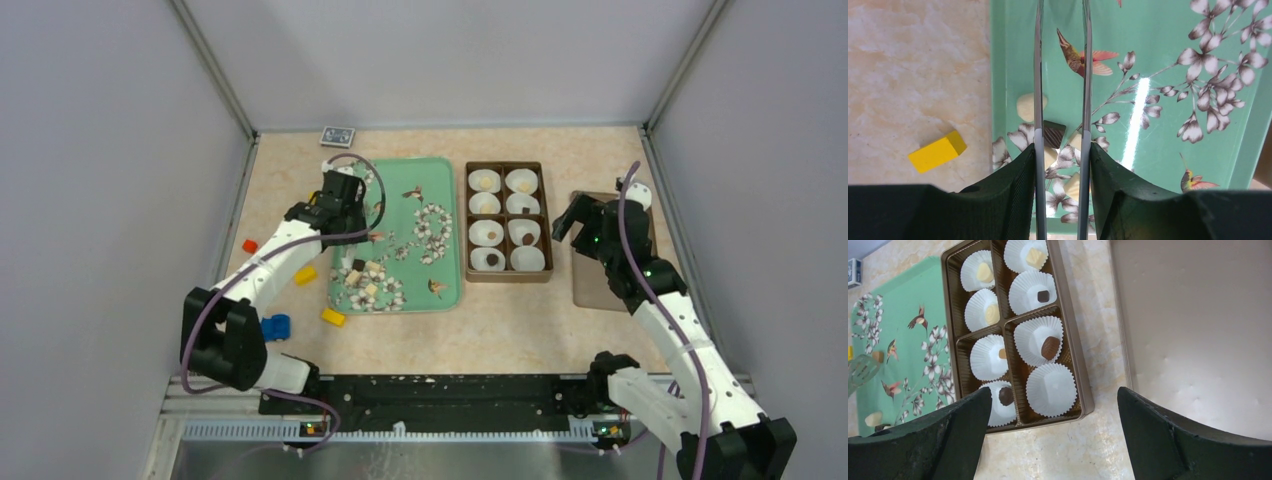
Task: Pack the chocolate
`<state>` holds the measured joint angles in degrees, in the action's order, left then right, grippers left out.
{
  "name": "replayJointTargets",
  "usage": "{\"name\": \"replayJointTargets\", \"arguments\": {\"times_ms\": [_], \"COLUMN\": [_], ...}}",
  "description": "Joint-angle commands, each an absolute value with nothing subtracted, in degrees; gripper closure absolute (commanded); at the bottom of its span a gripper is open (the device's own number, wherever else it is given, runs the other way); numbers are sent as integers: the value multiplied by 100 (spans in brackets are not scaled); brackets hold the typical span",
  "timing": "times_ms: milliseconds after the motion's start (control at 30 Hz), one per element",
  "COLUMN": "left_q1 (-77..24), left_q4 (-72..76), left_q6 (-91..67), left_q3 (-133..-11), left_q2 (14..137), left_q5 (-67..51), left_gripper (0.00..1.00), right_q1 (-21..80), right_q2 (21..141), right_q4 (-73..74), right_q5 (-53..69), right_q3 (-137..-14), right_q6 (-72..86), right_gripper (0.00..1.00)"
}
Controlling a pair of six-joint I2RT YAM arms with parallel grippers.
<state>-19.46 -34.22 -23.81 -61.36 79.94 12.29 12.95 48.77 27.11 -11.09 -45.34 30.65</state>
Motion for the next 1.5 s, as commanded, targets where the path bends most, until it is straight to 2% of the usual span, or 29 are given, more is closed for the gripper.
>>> {"name": "replayJointTargets", "arguments": {"times_ms": [0, 400, 667, 833, 1067, 1467], "left_q1": [-1902, -1820, -1741, -1731, -1731, -1745], "left_q4": [-2970, -2918, -2872, -2984, -3143, -3444], "left_q6": [-1965, -1841, -1651, -1660, -1679, -1474], "left_q3": [-6219, -6379, -6568, -6698, -6741, -6909], "left_q2": [8217, 8557, 8818, 8893, 8787, 8126], "left_q5": [1035, 1086, 888, 721, 549, -294], "left_gripper": [53, 51, 54, 59, 74, 80], "right_q1": [1294, 1291, 1296, 1287, 1288, 1284], "right_q2": [4888, 4940, 4873, 4835, 4835, 4845], "right_q4": [2586, 2568, 2618, 2722, 2712, 2690], "right_q5": [-1107, -1010, -1037, -1109, -1077, -1124], "right_q3": [-4597, -4655, -4620, -4658, -4649, -4694], "right_q6": [3070, 3098, 3101, 3101, 3129, 3104], "right_gripper": [6, 7, 7, 7, 7, 7]}}
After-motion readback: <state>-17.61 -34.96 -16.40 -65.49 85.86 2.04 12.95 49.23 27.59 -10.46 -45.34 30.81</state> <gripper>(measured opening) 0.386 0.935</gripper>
